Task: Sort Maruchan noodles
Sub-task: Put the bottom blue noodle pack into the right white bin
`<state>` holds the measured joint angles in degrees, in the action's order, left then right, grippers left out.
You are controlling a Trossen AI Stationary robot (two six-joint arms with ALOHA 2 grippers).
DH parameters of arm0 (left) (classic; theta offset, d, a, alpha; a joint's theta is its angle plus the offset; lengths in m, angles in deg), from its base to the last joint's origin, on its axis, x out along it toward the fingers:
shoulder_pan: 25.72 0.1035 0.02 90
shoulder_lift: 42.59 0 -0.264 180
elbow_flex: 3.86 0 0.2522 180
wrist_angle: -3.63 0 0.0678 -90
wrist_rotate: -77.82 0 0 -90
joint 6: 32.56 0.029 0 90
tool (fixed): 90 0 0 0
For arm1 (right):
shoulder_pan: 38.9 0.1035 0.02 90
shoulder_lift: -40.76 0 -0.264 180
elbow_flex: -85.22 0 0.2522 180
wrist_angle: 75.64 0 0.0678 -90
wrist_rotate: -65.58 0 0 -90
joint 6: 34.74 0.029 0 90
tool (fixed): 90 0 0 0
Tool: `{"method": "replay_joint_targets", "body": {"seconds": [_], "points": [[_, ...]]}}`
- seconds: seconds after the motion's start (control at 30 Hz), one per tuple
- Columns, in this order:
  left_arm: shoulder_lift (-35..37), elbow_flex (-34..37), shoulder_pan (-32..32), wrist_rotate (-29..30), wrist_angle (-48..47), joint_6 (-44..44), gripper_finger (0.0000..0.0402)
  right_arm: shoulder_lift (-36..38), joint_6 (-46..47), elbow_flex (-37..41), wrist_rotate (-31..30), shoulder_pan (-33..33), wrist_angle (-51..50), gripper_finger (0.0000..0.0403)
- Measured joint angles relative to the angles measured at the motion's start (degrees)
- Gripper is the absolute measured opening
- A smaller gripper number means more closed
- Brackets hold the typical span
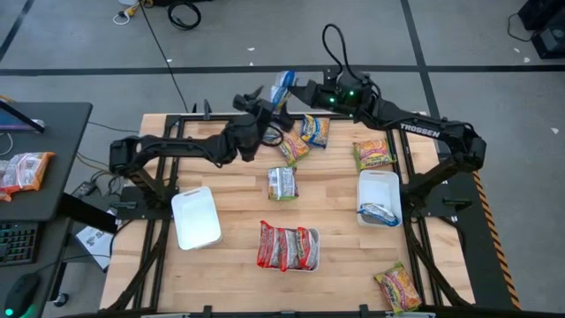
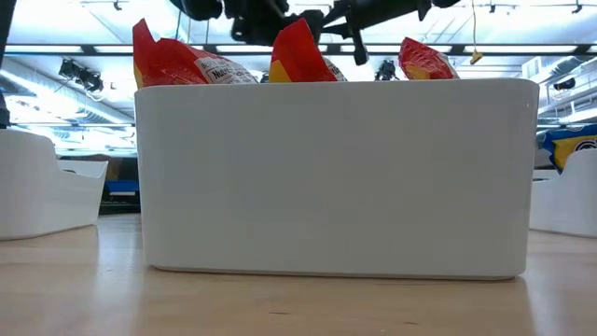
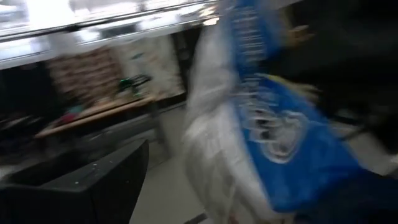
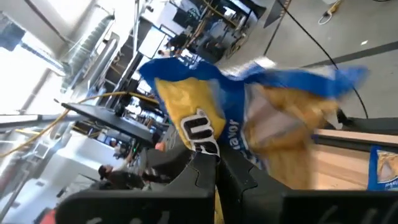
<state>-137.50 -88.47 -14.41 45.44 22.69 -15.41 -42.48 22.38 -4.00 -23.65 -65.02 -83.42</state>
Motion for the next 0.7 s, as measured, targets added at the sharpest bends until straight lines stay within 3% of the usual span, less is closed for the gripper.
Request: {"method": "replay_joint_targets", "body": {"seconds": [0.07, 0.23, 0.5, 0.7], "points": [[1.22, 0.00, 0.00, 2.91, -0.59, -0.01, 0.0358, 0.21, -0.38, 0.00, 0.17, -0.09, -0.12, 0.0006], [4.12, -0.02, -0.02, 1.38, -3.24, -0.01, 0.0318, 0.60, -1.75, 0.00, 1.28, -0.03, 0.88, 0.0007], [6.55, -0.02, 0.15, -5.23, -8.64, -3.06, 0.0178, 0.60, -7.94, 0.00, 4.84, 1.28, 4.15, 0.0028], [7.43, -2.57, 0.09, -9.64, -17.07, -3.08, 0.0097, 1.30, -15.15, -0.39, 9.65, 0.70, 3.77, 0.0083]]}}
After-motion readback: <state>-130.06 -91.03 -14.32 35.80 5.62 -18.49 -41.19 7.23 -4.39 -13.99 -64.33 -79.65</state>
